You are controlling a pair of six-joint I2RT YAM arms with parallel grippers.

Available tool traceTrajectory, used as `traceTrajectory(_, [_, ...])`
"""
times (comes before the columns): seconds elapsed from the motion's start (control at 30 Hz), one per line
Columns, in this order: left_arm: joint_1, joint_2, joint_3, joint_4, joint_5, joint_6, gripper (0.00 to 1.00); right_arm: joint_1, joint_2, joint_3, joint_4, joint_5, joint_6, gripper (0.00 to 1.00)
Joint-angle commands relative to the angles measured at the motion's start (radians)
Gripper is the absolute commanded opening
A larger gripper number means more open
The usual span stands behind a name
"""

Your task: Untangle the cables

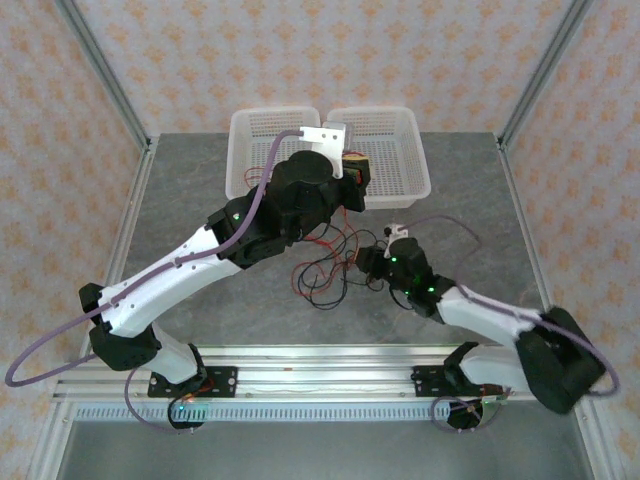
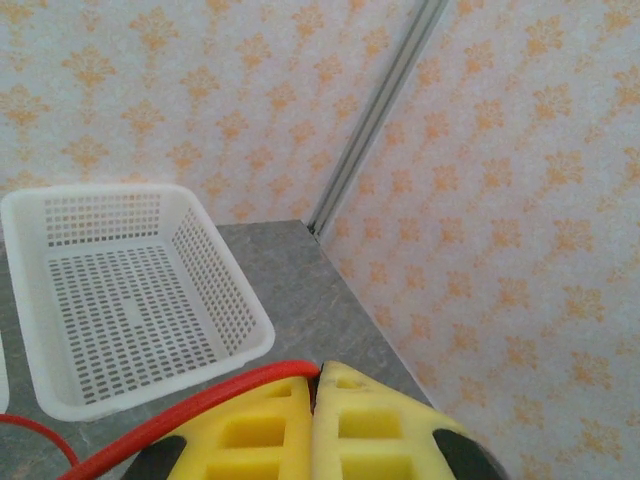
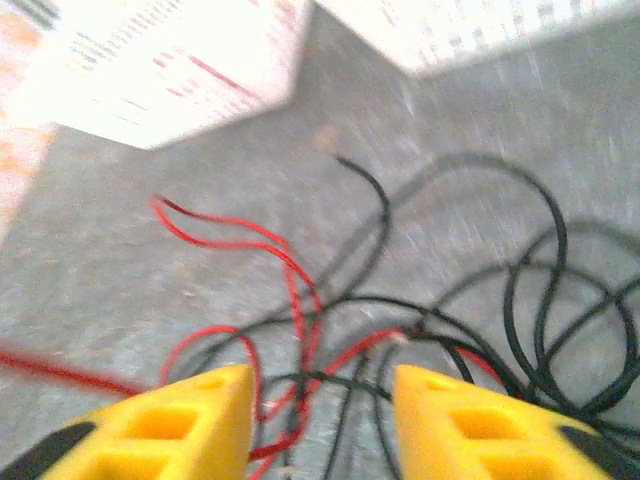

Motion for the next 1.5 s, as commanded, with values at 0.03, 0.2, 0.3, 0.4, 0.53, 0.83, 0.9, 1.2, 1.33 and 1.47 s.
traceTrajectory(0.03, [-0.008,-0.022,-0.004,-0.01,-0.035,0.024,0.0,0.006,-0.166,0.054,-0.182,-0.036,-0.17,0.5])
traceTrajectory(0.2, [-0.007,-0.014,0.01,-0.014,-0.04,0.026,0.0,0.013,-0.216,0.118,-0.225,-0.105,-0.24,0.59])
traceTrajectory(0.3, [-0.008,-0.011,0.016,-0.016,-0.037,0.026,0.0,0.014,-0.172,0.166,-0.23,-0.081,-0.273,0.59])
traceTrajectory(0.4, [-0.008,-0.016,0.019,-0.015,-0.039,0.025,0.0,0.014,-0.095,0.21,-0.218,-0.052,-0.301,0.58])
traceTrajectory(0.53, [-0.008,-0.021,0.028,-0.02,-0.043,0.029,0.0,0.014,0.004,0.235,-0.165,-0.001,-0.316,0.48])
traceTrajectory(0.83, [-0.006,-0.023,0.1,-0.074,-0.161,0.09,0.0,0.014,0.065,0.14,-0.06,0.048,-0.225,0.0])
traceTrajectory(0.9, [-0.004,-0.012,0.15,-0.105,-0.223,0.121,0.0,0.014,0.085,0.096,-0.041,0.051,-0.196,0.0])
traceTrajectory(1.2, [0.041,-0.024,0.267,-0.139,-0.314,0.206,0.0,0.013,0.211,-0.012,-0.022,0.109,-0.073,0.0])
traceTrajectory(1.33, [0.124,-0.03,0.252,-0.143,-0.292,0.206,0.0,0.014,0.267,0.04,-0.117,0.137,-0.033,0.09])
traceTrajectory(1.47, [0.265,-0.01,0.224,-0.143,-0.191,0.179,0.0,0.014,0.261,0.119,-0.261,0.153,0.002,0.39])
